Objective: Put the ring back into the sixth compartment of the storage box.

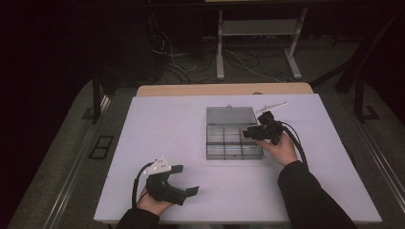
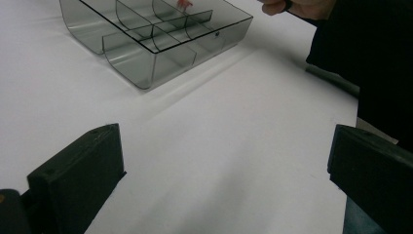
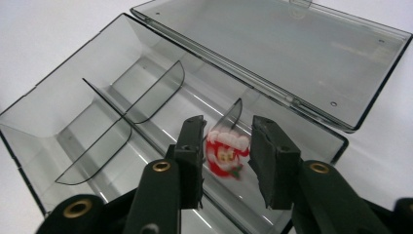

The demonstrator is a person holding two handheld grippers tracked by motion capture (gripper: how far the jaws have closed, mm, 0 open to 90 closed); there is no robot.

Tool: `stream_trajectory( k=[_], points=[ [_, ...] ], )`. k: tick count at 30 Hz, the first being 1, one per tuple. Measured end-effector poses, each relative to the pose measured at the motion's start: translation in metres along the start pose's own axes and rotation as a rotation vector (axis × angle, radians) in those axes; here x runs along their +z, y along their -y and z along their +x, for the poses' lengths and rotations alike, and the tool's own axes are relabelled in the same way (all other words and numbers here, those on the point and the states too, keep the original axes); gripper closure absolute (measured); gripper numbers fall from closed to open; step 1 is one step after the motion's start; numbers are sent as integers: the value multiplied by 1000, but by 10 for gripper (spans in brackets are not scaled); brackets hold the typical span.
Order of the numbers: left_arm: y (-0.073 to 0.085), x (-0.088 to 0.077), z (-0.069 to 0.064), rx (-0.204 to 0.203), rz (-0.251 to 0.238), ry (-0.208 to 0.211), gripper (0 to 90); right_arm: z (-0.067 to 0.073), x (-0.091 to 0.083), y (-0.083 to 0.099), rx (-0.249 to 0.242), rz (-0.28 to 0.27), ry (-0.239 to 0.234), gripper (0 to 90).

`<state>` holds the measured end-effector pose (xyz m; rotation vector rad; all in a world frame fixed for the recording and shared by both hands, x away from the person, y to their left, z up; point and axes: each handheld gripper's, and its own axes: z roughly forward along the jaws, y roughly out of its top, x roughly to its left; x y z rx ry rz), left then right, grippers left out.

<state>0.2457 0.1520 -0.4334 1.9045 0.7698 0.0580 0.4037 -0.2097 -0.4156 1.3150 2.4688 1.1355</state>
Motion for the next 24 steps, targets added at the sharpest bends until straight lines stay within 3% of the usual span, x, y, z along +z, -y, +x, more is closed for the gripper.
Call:
stream_trajectory(
  k=[8,18,24],
  points=[
    [-6,0,-2,8,8,1,0,6,-8,-3,-4,-15,-3,567],
    [-20,-3,0,19,7,-4,0,7,-23,-11,6,-43,-61,363],
    [-28,-3,3,16,7,-6,0,6,-26,-13,17,-49,-41,193]
  ],
)
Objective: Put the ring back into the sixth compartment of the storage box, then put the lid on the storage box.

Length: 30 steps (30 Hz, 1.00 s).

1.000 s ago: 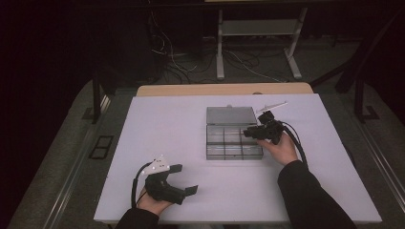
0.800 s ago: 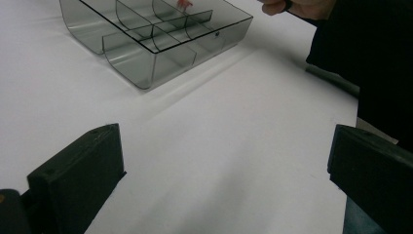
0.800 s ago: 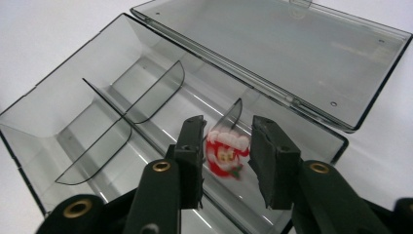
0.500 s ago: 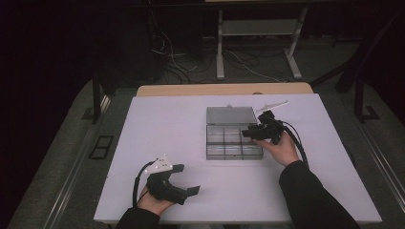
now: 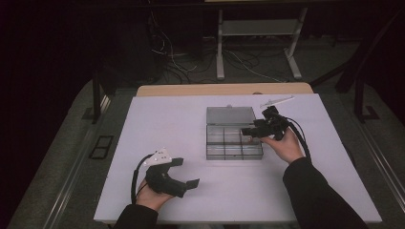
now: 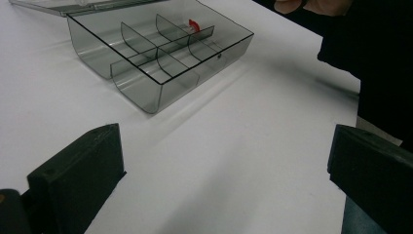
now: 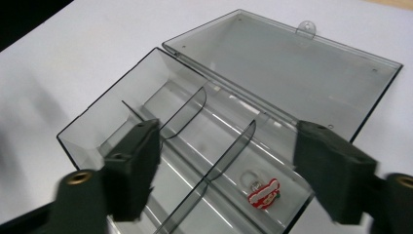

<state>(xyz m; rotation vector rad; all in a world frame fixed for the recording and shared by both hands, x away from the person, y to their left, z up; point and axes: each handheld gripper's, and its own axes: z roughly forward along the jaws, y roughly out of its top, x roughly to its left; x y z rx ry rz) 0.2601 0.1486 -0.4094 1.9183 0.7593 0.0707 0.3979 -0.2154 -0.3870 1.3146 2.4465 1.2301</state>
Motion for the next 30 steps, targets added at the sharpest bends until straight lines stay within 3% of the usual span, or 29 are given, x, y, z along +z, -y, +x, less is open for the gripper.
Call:
stream_trajectory(
  k=[4,6,30],
  points=[
    [-8,3,1,7,7,8,0,-2,-4,-2,19,-13,-4,103],
    [-12,5,3,11,12,9,0,-3,-6,-3,20,-18,-11,5],
    [-67,23,34,7,35,15,0,-25,-20,-13,64,-50,-24,6]
  ],
)
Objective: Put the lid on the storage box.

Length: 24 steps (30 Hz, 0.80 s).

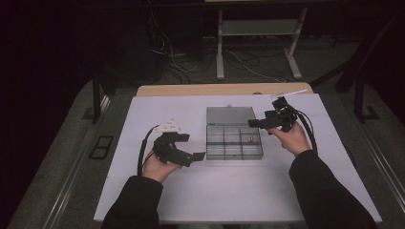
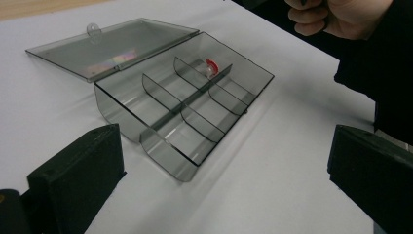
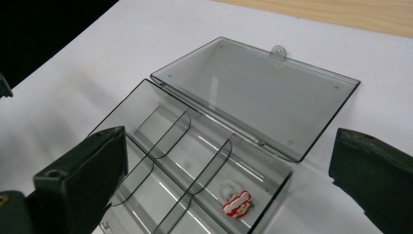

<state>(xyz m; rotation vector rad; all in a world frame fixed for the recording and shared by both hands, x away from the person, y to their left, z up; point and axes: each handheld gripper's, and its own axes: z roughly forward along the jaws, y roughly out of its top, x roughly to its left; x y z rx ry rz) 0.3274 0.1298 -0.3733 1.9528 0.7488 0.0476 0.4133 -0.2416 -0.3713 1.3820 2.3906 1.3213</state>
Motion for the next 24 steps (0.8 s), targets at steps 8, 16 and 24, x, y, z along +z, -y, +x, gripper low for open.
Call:
stream_trajectory(
  k=[8,16,24],
  points=[
    [-17,8,8,3,6,5,0,-7,-4,-4,11,-6,11,6],
    [-35,16,20,8,17,-3,0,-11,-4,-8,17,-4,18,6],
    [-48,24,36,-25,1,-16,0,-21,-2,-9,35,-10,24,6]
  ],
)
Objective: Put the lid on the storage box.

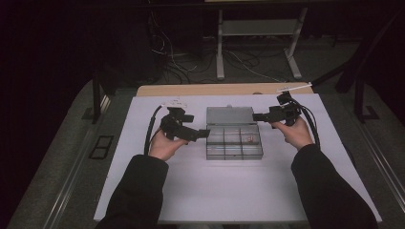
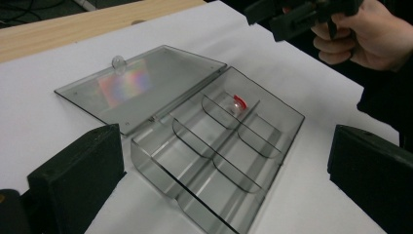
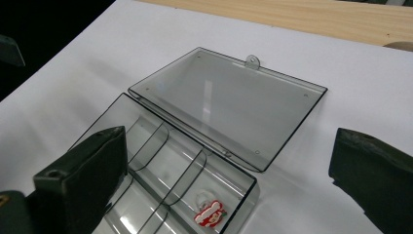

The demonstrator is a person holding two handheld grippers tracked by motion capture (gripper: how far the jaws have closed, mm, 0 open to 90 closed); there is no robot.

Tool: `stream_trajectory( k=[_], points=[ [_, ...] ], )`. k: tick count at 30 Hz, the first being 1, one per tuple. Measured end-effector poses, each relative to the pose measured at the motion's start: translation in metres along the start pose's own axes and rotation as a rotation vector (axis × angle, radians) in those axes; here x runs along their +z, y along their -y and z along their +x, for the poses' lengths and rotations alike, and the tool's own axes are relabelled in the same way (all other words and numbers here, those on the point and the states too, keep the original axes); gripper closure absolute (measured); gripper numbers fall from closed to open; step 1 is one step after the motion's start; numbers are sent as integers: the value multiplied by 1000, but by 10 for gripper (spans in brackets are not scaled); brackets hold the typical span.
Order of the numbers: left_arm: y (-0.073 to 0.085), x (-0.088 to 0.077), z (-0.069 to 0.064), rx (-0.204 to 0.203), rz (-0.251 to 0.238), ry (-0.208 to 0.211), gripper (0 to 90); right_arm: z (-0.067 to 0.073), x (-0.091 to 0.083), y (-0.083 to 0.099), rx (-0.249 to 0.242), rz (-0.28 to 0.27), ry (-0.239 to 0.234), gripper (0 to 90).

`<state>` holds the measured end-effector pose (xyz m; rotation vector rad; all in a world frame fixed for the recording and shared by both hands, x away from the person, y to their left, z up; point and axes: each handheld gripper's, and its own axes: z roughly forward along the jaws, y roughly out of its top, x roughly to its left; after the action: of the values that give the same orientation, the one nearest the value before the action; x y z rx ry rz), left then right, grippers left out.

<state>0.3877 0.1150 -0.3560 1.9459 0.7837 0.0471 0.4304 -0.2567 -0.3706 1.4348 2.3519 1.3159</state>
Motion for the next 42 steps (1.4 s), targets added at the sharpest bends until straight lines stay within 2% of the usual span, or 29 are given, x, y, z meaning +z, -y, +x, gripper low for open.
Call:
stream_trajectory(
  k=[9,13,21,26,33,37,42],
  points=[
    [-8,12,22,-46,-16,-30,0,-7,4,1,24,-18,14,6],
    [-5,19,32,-99,-26,-39,0,-10,8,1,32,-27,18,6],
    [2,31,49,-161,-29,-56,0,-12,16,2,44,-30,17,6],
    [6,37,59,-204,-47,-60,0,-15,19,2,57,-36,17,6],
    [11,47,69,-293,-88,-58,0,-19,25,5,71,-28,19,6],
    [16,54,76,-364,-117,-51,0,-20,26,5,73,-38,36,6],
    [21,66,80,-425,-107,-52,0,-23,28,5,85,-41,37,6]
  ],
)
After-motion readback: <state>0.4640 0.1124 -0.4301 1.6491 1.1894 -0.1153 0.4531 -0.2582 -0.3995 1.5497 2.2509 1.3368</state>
